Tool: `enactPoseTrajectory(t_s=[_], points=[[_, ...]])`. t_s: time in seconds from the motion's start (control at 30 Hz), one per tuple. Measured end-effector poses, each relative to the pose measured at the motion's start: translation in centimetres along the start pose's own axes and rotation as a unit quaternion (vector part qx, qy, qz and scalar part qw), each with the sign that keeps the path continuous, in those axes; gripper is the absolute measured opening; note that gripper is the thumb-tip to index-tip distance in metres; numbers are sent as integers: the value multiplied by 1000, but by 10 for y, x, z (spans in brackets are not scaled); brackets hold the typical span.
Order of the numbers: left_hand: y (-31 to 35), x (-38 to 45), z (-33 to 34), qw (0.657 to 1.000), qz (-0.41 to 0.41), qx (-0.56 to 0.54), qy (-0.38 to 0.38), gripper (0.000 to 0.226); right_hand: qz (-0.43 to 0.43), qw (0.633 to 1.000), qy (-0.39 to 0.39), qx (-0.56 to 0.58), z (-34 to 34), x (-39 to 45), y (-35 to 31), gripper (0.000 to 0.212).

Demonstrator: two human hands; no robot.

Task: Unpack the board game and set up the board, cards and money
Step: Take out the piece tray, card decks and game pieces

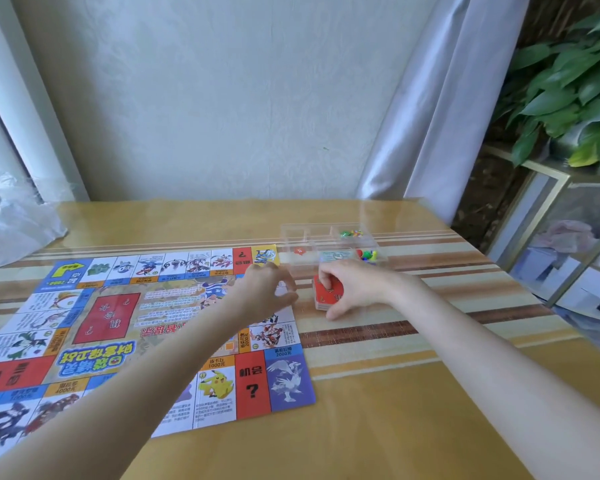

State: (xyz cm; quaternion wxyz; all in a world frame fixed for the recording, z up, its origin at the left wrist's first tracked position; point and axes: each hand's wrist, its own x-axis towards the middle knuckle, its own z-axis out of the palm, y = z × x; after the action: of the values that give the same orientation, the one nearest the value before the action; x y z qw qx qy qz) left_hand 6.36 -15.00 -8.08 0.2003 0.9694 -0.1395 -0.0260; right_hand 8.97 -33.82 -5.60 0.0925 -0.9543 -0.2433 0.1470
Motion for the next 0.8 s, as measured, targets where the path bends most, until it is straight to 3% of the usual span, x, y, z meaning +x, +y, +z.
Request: enactPoseTrajectory(t_s=[0.07, 0.13, 0.37, 0.47, 0.53, 0.6, 0.67, 0.8], points=[[3, -5, 7, 992, -30, 110, -62, 59, -8, 1000, 11, 1, 1, 1, 0, 41], [3, -8, 13, 983, -48, 139, -109, 72, -18, 1000, 17, 0, 0, 2, 1, 41], [-5, -13, 13, 979, -36, 147, -138, 75, -27, 999, 16, 1, 3, 6, 3, 41], [-5, -14, 12, 982, -28, 148, -115, 73, -28, 999, 14, 13, 3, 6, 3, 40], [-2, -15, 11, 987, 6, 151, -47, 66, -31, 999, 14, 16, 3, 5, 2, 39], [4, -13, 10, 997, 41, 66, 30, 52, -31, 999, 13, 21, 3, 4, 2, 38], [14, -9, 9, 991, 2, -115, 65, 38, -34, 999, 9, 24, 3, 3, 3, 37], [32, 1, 6, 911, -131, -389, 36, 23, -37, 999, 0, 16, 1, 2, 2, 39]])
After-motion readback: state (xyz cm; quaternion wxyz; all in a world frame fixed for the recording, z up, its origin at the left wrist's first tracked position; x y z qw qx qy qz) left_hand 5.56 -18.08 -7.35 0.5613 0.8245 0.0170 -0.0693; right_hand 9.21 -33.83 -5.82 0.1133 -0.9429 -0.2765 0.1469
